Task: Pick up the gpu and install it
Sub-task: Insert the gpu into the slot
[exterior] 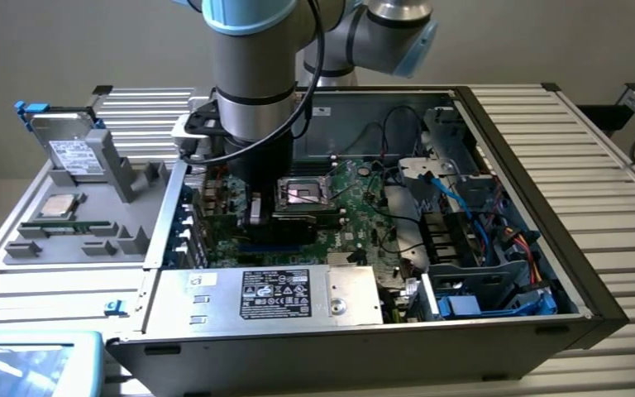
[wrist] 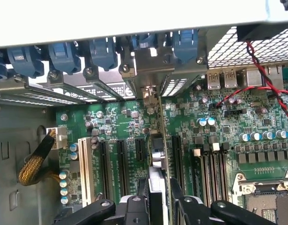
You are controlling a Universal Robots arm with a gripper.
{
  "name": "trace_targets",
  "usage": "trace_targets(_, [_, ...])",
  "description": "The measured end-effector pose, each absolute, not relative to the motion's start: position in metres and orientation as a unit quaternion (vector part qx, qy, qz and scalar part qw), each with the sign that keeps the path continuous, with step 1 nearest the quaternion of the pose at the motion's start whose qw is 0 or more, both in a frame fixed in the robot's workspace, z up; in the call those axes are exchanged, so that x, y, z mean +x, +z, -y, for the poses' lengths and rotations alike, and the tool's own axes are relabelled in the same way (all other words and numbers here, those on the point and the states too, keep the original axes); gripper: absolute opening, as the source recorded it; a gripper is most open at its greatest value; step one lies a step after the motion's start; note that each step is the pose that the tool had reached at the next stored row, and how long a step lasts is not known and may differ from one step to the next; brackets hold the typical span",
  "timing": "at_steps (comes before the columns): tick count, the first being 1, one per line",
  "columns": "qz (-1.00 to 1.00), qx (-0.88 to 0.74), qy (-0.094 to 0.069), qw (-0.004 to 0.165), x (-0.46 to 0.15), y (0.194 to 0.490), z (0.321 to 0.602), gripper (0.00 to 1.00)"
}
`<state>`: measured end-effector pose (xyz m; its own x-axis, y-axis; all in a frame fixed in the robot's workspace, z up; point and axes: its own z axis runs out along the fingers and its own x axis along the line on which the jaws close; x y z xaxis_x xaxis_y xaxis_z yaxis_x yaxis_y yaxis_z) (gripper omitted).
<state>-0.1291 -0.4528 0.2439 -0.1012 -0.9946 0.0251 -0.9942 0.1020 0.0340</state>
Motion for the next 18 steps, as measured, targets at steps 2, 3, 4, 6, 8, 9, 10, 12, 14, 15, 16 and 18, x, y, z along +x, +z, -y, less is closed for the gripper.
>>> trace_targets(2, [0.742, 0.670, -0.004, 0.021, -0.1290, 0.2439, 0.4528, 0.29])
trace_targets(3, [0.742, 0.670, -0.004, 0.021, -0.1290, 0.2439, 0.4528, 0.29])
trace_targets(4, [0.742, 0.670, -0.004, 0.021, -0.1291, 0.2439, 0.4528, 0.29])
trace_targets(6, [0.742, 0.670, -0.004, 0.021, -0.1291, 0.2438, 0.4528, 0.29])
trace_targets(8, [0.742, 0.670, -0.004, 0.021, -0.1291, 0.2439, 0.4528, 0.29])
trace_targets(9, [0.742, 0.670, -0.004, 0.021, -0.1291, 0.2438, 0.4528, 0.29])
trace_targets(10, [0.742, 0.670, -0.004, 0.021, -0.1291, 0.2438, 0.4528, 0.29])
trace_targets(12, [0.742, 0.670, -0.004, 0.021, -0.1291, 0.2438, 0.4528, 0.29])
trace_targets(14, [0.742, 0.670, -0.004, 0.021, -0.1291, 0.2438, 0.4528, 0.29])
trace_targets(15, [0.742, 0.670, -0.004, 0.021, -0.1291, 0.2438, 0.4528, 0.29])
trace_targets(16, [0.742, 0.670, -0.004, 0.021, -0.1291, 0.2438, 0.4528, 0.29])
trace_targets(18, [0.742, 0.670, -0.004, 0.023, -0.1256, 0.2437, 0.4529, 0.29])
